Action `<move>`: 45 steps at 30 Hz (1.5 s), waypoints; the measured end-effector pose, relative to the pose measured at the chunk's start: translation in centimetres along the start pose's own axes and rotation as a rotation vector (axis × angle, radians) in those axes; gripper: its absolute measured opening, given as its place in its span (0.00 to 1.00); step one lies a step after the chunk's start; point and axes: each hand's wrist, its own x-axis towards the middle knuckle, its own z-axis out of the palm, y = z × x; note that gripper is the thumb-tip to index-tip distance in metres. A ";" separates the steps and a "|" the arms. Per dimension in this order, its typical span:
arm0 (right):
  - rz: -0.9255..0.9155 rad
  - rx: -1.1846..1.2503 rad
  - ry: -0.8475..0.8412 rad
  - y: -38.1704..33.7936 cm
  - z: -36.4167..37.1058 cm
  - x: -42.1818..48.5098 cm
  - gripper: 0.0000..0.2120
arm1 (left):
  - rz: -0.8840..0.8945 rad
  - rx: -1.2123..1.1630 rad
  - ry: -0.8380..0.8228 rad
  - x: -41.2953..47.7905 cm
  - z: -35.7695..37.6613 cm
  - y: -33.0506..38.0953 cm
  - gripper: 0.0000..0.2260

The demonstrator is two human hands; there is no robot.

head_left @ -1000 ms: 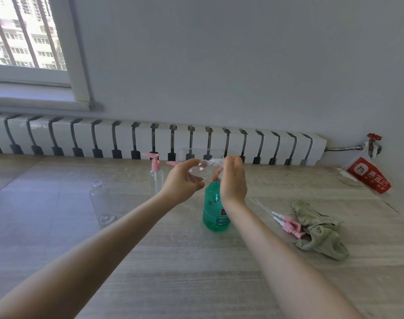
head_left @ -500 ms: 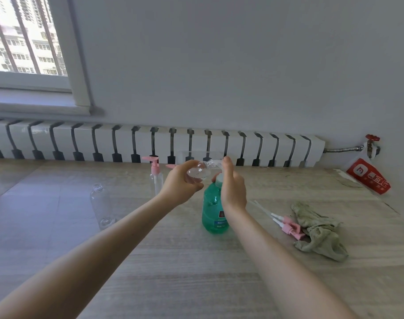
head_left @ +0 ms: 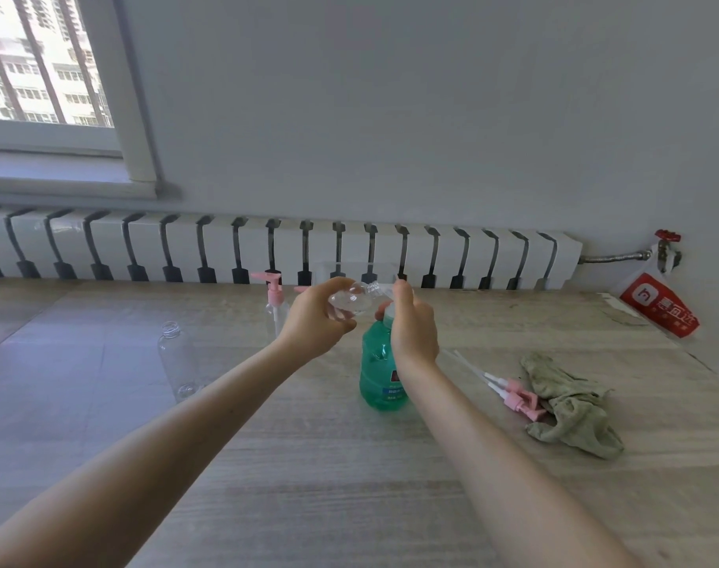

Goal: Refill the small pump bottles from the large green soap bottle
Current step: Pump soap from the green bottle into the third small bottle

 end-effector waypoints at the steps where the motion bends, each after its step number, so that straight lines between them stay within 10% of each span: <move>1: -0.008 -0.003 0.000 0.0 0.0 0.0 0.25 | 0.003 0.005 0.002 0.0 0.0 -0.1 0.24; 25: -0.012 0.024 -0.024 -0.1 -0.1 -0.1 0.33 | -0.066 -0.097 -0.029 -0.4 0.0 0.7 0.26; 45: -0.038 -0.025 -0.042 -0.1 0.0 0.0 0.20 | -0.079 -0.148 -0.004 -0.9 0.8 0.2 0.24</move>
